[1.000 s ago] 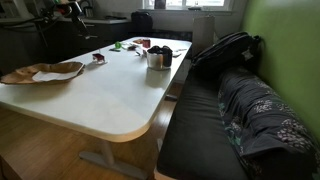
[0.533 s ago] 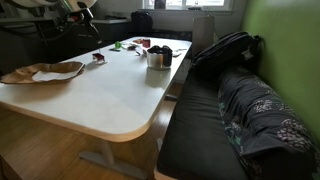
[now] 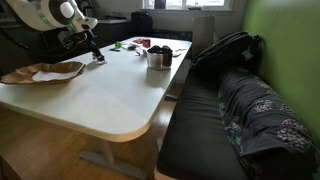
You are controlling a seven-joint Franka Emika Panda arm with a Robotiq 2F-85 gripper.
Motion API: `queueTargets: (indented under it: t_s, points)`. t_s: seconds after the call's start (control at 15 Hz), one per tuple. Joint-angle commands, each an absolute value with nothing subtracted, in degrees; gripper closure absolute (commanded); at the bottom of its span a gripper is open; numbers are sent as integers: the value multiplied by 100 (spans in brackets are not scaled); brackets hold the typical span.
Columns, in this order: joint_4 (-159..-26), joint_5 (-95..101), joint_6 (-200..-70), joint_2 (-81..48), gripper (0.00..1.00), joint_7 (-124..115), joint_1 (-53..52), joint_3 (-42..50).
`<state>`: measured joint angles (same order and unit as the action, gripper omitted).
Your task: Pick up the red trolley and put it in the silver pot
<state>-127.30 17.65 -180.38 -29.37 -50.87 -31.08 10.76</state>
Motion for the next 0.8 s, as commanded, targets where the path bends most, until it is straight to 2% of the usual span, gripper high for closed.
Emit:
queueTargets:
  t_s: [0.0,0.07,0.6,0.73]
  points:
    - [-12720,1765,-18038,-2937,0,-5087,-3106,1100]
    - [-12568,1766,-18259,-3144,0,-5240,-3356,1351]
    - [-11796,1675,-18481,-3647,0,-5149,-3291,842]
    - [-11615,1676,-18411,-3758,13,-5158,-3383,926]
